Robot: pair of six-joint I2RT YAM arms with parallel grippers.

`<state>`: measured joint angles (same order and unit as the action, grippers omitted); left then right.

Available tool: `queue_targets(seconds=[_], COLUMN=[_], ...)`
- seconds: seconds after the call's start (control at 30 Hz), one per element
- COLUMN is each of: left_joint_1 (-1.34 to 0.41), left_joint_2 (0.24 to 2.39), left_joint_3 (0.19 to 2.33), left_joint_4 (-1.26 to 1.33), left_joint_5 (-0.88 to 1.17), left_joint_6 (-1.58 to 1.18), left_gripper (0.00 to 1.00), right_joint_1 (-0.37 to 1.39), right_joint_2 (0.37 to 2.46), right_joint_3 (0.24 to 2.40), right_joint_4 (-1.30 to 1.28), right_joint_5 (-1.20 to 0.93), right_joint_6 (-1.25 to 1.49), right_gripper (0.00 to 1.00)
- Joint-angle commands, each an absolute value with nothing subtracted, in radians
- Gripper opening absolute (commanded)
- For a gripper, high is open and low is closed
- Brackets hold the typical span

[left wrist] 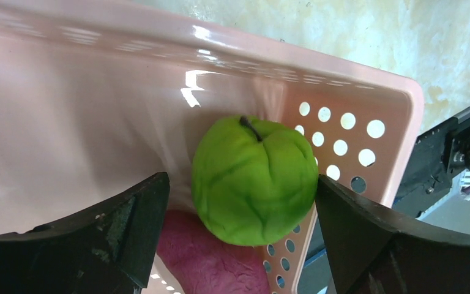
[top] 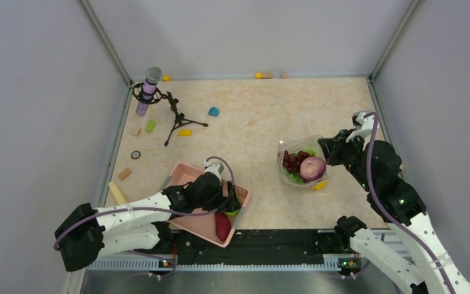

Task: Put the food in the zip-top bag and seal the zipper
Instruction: Pick up the fake fruit from the bin.

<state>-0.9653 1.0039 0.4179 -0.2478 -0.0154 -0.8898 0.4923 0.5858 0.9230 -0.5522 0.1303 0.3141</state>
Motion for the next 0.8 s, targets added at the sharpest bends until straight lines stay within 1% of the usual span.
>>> queue_targets(seconds=[0.0,0.1,0.17,0.43,0.5,0.53,0.67,0.77], left_joint_1=[-0.969,-0.969,-0.970,-0.970,-0.969,-0.969,-0.969,-0.970], left_joint_2=[1.053,1.076,1.085,1.061,1.036,1.021,0.953,0.892], left_joint_3=[0.458,0.464,0.467,0.482,0.488,0.491,0.522,0.543], left_joint_4=[-0.181,-0.173,-0.175,-0.219,-0.246,-0.263,-0.328,-0.331], left_joint_5=[-0.005,-0.005,-0.006,-0.010,-0.036,-0.057,-0.154,-0.198], left_joint_6=[-0.866,-0.862,-0.859,-0.855,-0.855,-0.854,-0.853,-0.852], left_gripper=[0.91,0.88,0.81,0.39,0.31,0.28,0.20,0.18], right_joint_1=[0.482,0.482,0.482,0.482,0.482,0.482,0.482,0.482], right_joint_2=[0.583,0.581,0.582,0.583,0.580,0.581,0.580,0.580], right_joint_3=[0.929,0.930,0.928,0.928,0.928,0.928,0.928,0.927], right_joint_4=[-0.496,-0.496,-0.496,-0.495,-0.495,-0.496,-0.496,-0.496], right_joint_5=[0.143,0.141,0.140,0.139,0.140,0.141,0.140,0.136], right_joint_6=[0.307,0.307,0.306,0.305,0.306,0.307,0.306,0.306], right_gripper=[0.00,0.00,0.00,0.00,0.00,0.00,0.00,0.00])
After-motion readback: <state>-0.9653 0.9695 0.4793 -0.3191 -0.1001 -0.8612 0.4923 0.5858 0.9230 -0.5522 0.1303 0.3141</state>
